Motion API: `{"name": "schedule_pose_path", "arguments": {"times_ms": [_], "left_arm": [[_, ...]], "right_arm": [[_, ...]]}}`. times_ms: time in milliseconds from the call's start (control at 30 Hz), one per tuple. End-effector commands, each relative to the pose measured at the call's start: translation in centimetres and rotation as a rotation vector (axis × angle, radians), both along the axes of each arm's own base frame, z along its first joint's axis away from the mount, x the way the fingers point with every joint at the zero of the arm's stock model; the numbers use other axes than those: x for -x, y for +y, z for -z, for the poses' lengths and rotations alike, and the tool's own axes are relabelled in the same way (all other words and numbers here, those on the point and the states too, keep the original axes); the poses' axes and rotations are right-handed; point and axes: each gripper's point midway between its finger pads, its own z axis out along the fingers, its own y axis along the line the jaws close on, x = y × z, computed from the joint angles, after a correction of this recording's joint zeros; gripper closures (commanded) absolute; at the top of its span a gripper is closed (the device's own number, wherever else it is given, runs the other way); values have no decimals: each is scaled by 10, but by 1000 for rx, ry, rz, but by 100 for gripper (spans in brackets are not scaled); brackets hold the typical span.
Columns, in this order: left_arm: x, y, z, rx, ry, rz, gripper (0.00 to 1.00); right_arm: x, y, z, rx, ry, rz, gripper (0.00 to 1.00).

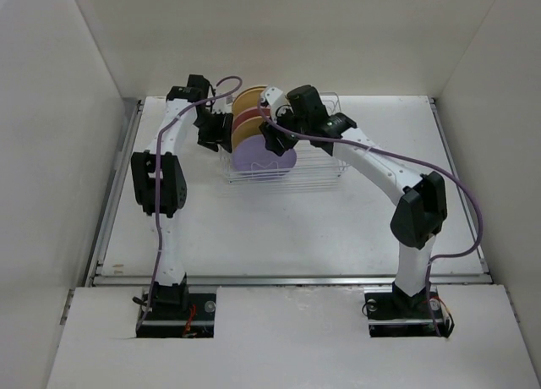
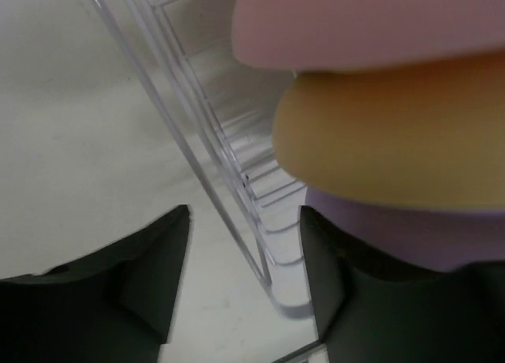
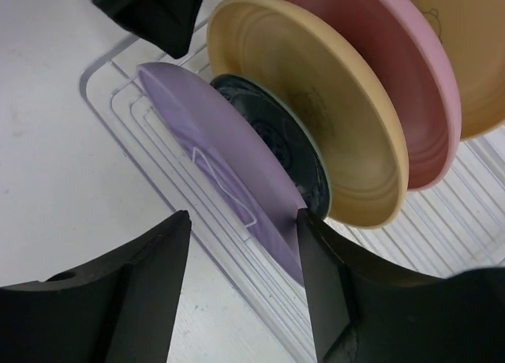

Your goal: Unload the plates from the dish rack

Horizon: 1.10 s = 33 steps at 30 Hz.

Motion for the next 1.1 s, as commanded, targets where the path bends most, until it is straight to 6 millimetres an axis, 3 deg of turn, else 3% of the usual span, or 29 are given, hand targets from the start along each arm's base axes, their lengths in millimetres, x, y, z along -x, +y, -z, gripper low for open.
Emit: {"name": "schedule_pose_path", "arguments": {"times_ms": [0,67,100,133,167,233,267,400,567,700,733,767,833,867,967,1067], "left_arm": [[-18,-11,-7,50,-36,-13,54],[-20,-11,2,51,-17,-22,69],[-25,-12,2,56,-25,-31,83],[-25,-12,10,53,-8,-31,89],[-30,-15,5,71,-27,-39,93],[-34,-17,6,77,-27,-54,100],[-36,-19,9,90,-22,-58,100],[-36,-23,2,120,-26,-73,100],[-32,-30,-7,169,-13,-111,100],[-34,-35,-10,203,-14,-138,100],[-37,-35,-11,207,-20,-145,100],[-36,-35,-15,209,-29,-144,100],[-36,-35,-15,209,-29,-144,100],[-36,-35,-15,209,-29,-144,100],[-37,-34,-14,198,-35,-141,100],[-37,-34,-14,198,-35,-141,100]], "right_arm": [[-6,7,-36,-32,-129,8,39],[-8,6,-29,-20,-123,17,46],[-11,6,-24,-9,-119,26,55],[-11,6,-24,-9,-119,26,55],[-14,5,-19,4,-115,38,69],[-15,5,-21,11,-134,57,78],[-17,4,-21,20,-142,60,78],[-23,-2,-16,52,-172,85,97],[-23,-3,-19,50,-185,81,100],[-23,-10,-57,-2,-271,119,100],[-23,-10,-64,-14,-285,120,99],[-22,-11,-59,-7,-277,119,86],[-20,-13,-54,13,-266,113,40],[-20,-12,-48,28,-257,96,26],[-17,-4,-30,32,-219,56,25],[-26,0,-13,59,-198,65,32]]}}
